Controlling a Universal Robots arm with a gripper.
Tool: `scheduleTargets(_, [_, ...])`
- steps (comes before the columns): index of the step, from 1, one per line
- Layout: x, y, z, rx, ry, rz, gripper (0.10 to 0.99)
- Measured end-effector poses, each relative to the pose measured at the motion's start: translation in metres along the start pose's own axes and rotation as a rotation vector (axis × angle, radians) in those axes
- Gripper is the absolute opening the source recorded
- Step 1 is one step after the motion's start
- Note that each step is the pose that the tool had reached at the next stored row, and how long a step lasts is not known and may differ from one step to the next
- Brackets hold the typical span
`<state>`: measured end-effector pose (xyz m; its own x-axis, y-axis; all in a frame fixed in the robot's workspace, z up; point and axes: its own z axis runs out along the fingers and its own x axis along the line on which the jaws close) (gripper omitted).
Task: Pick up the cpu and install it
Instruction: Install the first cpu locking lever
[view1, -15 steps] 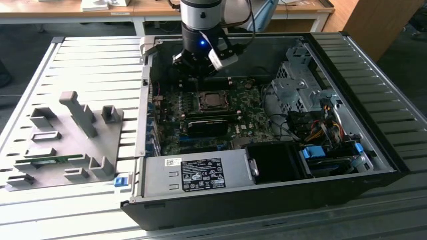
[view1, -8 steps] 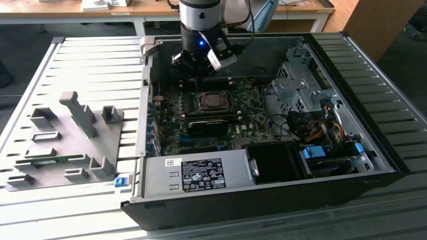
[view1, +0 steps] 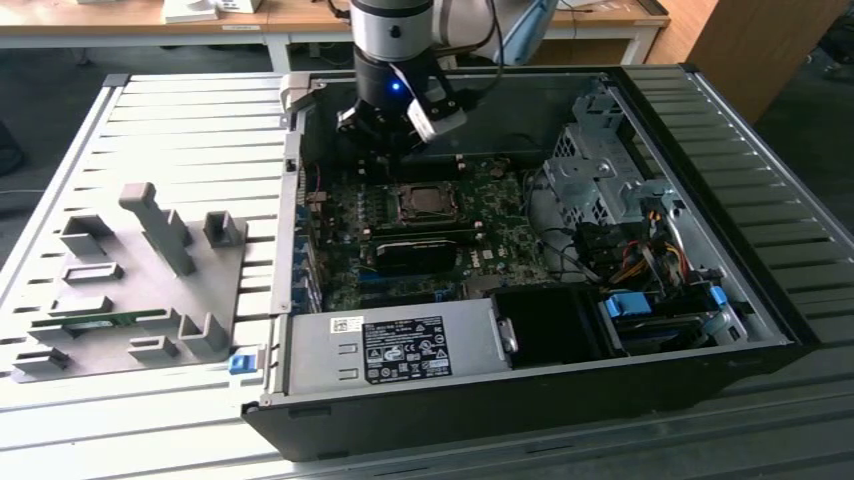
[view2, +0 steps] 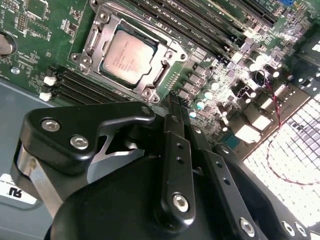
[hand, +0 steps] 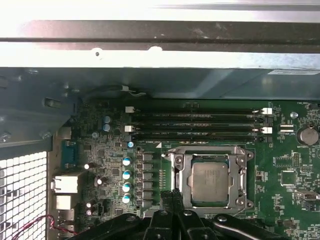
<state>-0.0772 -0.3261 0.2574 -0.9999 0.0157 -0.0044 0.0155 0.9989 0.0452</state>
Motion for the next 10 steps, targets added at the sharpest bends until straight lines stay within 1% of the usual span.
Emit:
scheduleTargets(4, [0.0043, 0.0014, 0.0002, 0.0, 0.0, 0.0, 0.106])
scheduleTargets(10, [0.007, 0.0065, 0.0013, 0.0, 0.0001, 0.0, 0.106])
